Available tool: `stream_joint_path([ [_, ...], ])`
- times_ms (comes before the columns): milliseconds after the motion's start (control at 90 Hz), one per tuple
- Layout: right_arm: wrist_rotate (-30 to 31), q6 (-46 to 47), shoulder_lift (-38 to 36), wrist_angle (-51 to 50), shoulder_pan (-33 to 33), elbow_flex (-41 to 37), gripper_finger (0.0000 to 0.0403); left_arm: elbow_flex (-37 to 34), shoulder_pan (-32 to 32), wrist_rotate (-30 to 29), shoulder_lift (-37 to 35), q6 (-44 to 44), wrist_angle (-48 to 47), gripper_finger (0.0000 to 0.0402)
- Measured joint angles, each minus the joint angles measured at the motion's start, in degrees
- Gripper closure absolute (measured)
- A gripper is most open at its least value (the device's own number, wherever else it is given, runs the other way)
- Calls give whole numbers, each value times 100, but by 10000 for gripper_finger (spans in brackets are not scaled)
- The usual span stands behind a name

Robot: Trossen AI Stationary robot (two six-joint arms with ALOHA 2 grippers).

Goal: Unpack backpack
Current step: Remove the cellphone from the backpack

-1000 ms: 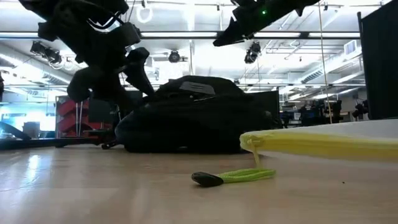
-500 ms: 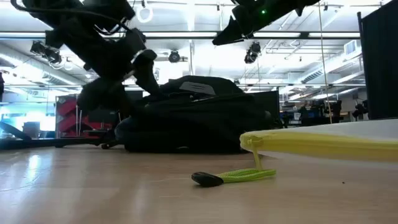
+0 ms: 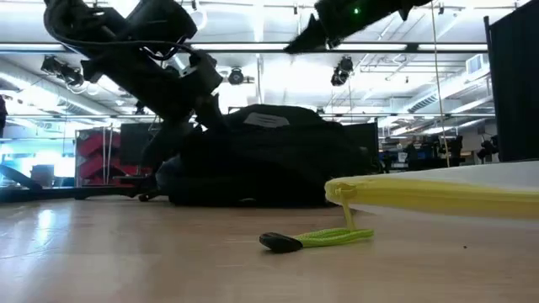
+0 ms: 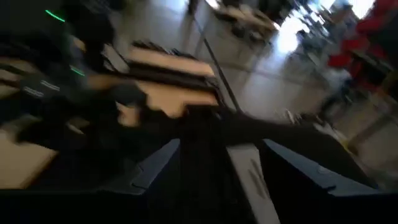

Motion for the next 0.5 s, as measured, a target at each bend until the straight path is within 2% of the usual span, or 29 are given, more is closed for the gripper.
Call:
stream_joint_path([
  [100, -22, -265, -68, 81, 221, 0, 225, 0, 61, -98, 0, -3, 159, 357],
  [144, -14, -320, -74, 106, 328, 0, 228, -1, 78, -197, 0, -4, 325, 381],
  [289, -121, -316, -72, -59, 622, 0, 236, 131, 138, -470, -117, -117, 816, 396],
  [500, -131, -220, -59, -438, 1121, 0, 235, 809, 384, -578, -243, -735, 740, 400],
])
